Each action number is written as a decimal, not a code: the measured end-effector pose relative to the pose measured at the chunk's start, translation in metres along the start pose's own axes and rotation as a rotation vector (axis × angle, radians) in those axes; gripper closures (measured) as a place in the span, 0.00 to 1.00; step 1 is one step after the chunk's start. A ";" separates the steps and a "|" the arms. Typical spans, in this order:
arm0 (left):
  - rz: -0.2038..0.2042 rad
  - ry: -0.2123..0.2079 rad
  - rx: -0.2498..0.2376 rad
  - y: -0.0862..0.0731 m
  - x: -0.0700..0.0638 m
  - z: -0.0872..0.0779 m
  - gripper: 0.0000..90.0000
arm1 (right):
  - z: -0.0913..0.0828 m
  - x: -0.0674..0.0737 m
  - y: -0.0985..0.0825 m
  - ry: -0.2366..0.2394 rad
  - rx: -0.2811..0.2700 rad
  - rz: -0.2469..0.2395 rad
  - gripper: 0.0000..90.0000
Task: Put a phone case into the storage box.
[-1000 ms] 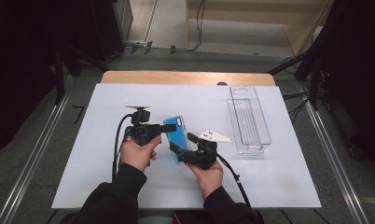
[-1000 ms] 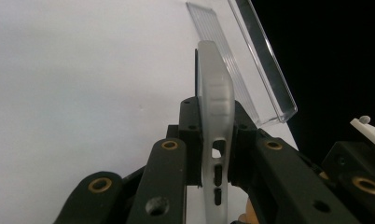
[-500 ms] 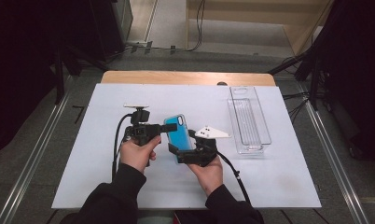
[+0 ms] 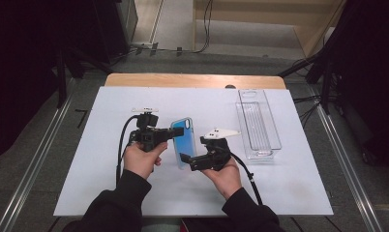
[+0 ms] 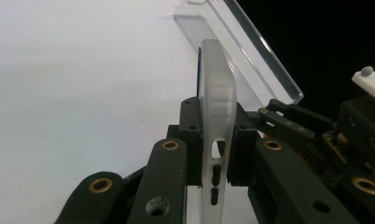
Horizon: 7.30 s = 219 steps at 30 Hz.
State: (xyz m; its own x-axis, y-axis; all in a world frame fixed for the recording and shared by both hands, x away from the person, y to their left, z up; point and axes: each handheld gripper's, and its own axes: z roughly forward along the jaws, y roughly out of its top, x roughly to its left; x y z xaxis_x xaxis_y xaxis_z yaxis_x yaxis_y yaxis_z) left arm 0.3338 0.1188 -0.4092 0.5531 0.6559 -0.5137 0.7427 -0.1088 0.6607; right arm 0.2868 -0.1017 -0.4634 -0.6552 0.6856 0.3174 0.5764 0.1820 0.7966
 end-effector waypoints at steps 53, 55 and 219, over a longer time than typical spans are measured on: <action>0.140 0.020 -0.175 -0.036 -0.015 -0.001 0.89 | -0.009 0.013 0.010 -0.058 -0.001 -0.015 0.00; 0.140 0.019 -0.172 -0.037 -0.017 -0.001 0.89 | -0.009 0.013 0.010 -0.061 0.000 -0.011 0.00; 0.159 0.028 0.147 -0.080 0.050 -0.067 0.32 | -0.086 -0.214 0.103 -0.591 -0.117 0.190 0.16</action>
State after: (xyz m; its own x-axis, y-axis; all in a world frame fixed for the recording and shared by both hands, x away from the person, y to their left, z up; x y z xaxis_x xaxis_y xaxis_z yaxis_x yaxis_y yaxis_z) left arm 0.2766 0.2099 -0.4512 0.6588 0.6417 -0.3927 0.6950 -0.3193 0.6442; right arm 0.4441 -0.2907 -0.4053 -0.1471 0.9780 0.1478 0.5770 -0.0365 0.8159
